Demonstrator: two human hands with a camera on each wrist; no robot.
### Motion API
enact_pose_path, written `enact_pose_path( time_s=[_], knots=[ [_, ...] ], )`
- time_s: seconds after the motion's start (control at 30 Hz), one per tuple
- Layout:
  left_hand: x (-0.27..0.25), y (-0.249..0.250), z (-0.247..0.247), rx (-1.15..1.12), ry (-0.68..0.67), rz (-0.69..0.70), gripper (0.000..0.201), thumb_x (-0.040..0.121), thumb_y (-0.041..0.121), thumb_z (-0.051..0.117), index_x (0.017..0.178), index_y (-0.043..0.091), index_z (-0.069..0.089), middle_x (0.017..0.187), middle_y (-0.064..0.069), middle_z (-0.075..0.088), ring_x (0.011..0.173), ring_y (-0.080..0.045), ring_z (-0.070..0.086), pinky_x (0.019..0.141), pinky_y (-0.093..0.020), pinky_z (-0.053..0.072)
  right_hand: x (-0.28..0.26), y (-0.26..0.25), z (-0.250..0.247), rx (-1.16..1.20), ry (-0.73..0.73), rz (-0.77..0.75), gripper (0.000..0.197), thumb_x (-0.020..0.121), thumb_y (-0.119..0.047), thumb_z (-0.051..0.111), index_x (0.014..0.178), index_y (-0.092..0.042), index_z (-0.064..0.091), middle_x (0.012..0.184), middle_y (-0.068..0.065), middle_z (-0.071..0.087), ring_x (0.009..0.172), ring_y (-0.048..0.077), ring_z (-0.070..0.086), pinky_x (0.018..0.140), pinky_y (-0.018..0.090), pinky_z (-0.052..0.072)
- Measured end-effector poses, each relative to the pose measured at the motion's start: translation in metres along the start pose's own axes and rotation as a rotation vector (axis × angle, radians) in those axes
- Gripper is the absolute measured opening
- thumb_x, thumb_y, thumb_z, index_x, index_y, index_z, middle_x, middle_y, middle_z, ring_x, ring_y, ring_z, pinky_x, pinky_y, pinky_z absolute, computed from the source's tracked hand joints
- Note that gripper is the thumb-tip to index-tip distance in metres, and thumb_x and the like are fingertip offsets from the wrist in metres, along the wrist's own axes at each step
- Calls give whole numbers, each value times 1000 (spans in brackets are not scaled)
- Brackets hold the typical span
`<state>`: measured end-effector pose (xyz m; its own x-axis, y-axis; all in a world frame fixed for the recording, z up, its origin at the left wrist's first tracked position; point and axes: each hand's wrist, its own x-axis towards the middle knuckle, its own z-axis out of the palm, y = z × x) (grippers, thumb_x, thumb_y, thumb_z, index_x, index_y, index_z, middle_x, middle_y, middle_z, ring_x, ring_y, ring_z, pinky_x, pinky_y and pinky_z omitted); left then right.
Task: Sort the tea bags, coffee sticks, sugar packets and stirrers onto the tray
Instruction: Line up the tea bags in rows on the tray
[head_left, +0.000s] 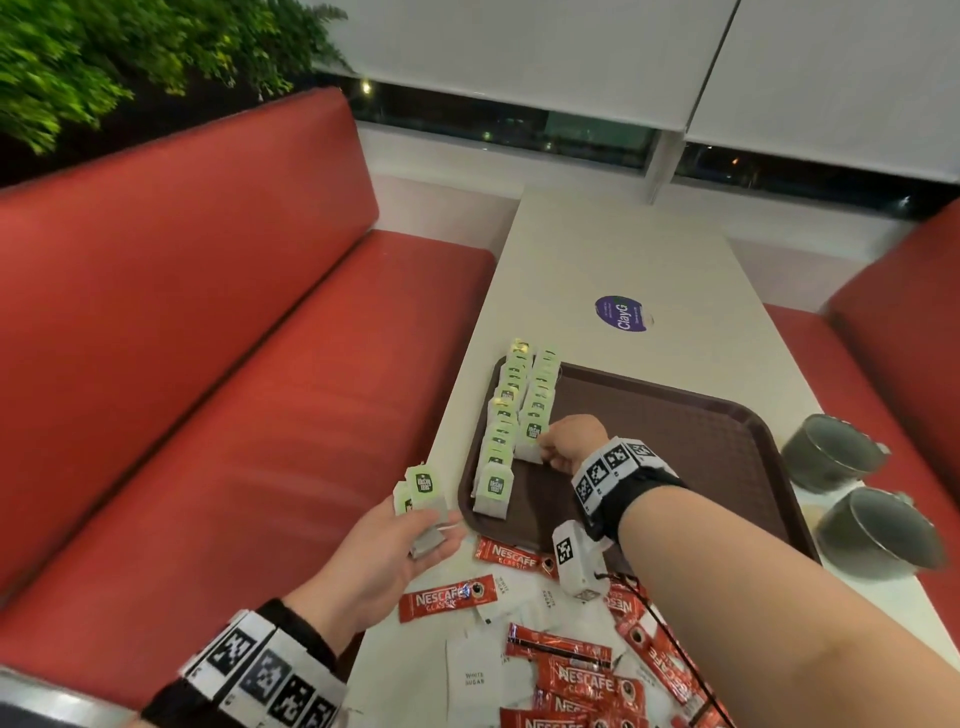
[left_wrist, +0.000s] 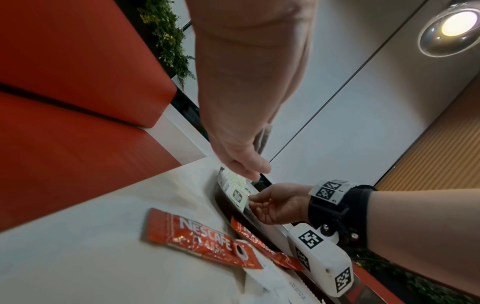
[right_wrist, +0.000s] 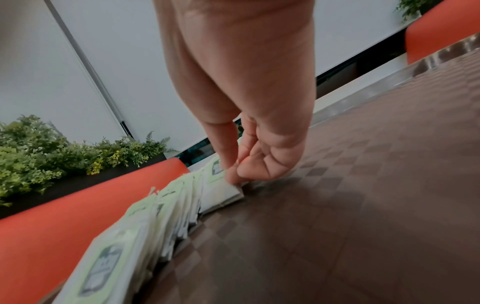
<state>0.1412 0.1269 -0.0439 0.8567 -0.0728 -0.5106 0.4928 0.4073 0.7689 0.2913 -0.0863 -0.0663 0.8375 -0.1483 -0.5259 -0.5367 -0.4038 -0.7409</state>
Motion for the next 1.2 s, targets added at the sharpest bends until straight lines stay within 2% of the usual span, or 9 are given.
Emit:
enact_pose_path(
  time_s=[0.17, 0.3, 0.4, 0.47, 0.57, 0.7, 0.97, 1.07, 1.2],
  knots=[
    [2, -2, 1, 27, -9, -2, 26, 94, 2, 51, 118, 10, 54, 110, -17, 67, 99, -28, 67, 68, -26, 59, -5, -1, -2, -152, 60, -61, 24, 88, -2, 56, 68, -16, 52, 80, 6, 62, 82, 22, 62, 85, 36, 54],
    [3, 0, 9, 36, -41, 11, 23, 94, 3, 52, 113, 16, 57, 108, -13, 69, 97, -25, 69, 71, -27, 59, -32, -4, 0, -121, 223, -254, 6, 86, -13, 59, 82, -18, 60, 97, 9, 68, 86, 22, 66, 72, 33, 55],
    [1, 1, 17, 58, -92, 13, 24, 94, 4, 52, 115, 17, 57, 111, -11, 69, 96, -24, 70, 73, -28, 59, -73, -1, 10, -81, -46, -363, 10, 87, -24, 66, 87, -14, 68, 86, 3, 68, 72, 13, 61, 62, 21, 46],
    [0, 1, 24, 74, -124, 16, 26, 95, 4, 52, 118, 13, 58, 110, -12, 70, 95, -25, 70, 76, -30, 59, -95, 5, 15, -40, -274, -306, 22, 83, -31, 70, 84, -9, 70, 69, -1, 65, 63, 14, 55, 61, 26, 44],
    [-1, 0, 33, 116, -149, 24, 26, 95, 3, 51, 118, 11, 59, 110, -13, 70, 92, -24, 70, 75, -28, 59, -103, 17, 16, 52, -351, -293, 16, 79, -22, 73, 73, -9, 65, 70, 10, 59, 68, 24, 51, 68, 37, 43],
    [1, -5, 43, 138, -146, 1, 27, 94, 2, 53, 120, 8, 58, 111, -15, 68, 91, -25, 69, 74, -28, 59, -105, 25, 12, 126, -331, -288, 20, 79, -12, 72, 63, -16, 60, 69, 11, 57, 70, 25, 53, 75, 41, 47],
    [-2, -1, 49, 45, -87, -48, 16, 95, 1, 45, 109, 8, 49, 113, -25, 62, 101, -33, 64, 88, -39, 55, -105, 20, -14, 149, -90, -251, 11, 88, 0, 63, 78, -2, 58, 55, 2, 56, 38, 0, 49, 41, 12, 38],
    [-5, 1, 45, -6, -64, -68, 14, 98, 0, 36, 103, 13, 39, 115, -26, 60, 105, -36, 62, 93, -44, 51, -81, 15, -20, -22, 53, -215, 15, 85, -5, 66, 72, -7, 58, 62, 5, 58, 44, 6, 49, 43, 16, 40],
    [-6, 0, 36, 12, -35, -61, 26, 99, 4, 40, 123, 13, 36, 117, -24, 61, 105, -35, 62, 89, -42, 53, -43, 12, -13, -239, 65, -133, 17, 83, -11, 67, 68, -11, 60, 62, 3, 59, 58, 17, 52, 58, 27, 45]
  ],
)
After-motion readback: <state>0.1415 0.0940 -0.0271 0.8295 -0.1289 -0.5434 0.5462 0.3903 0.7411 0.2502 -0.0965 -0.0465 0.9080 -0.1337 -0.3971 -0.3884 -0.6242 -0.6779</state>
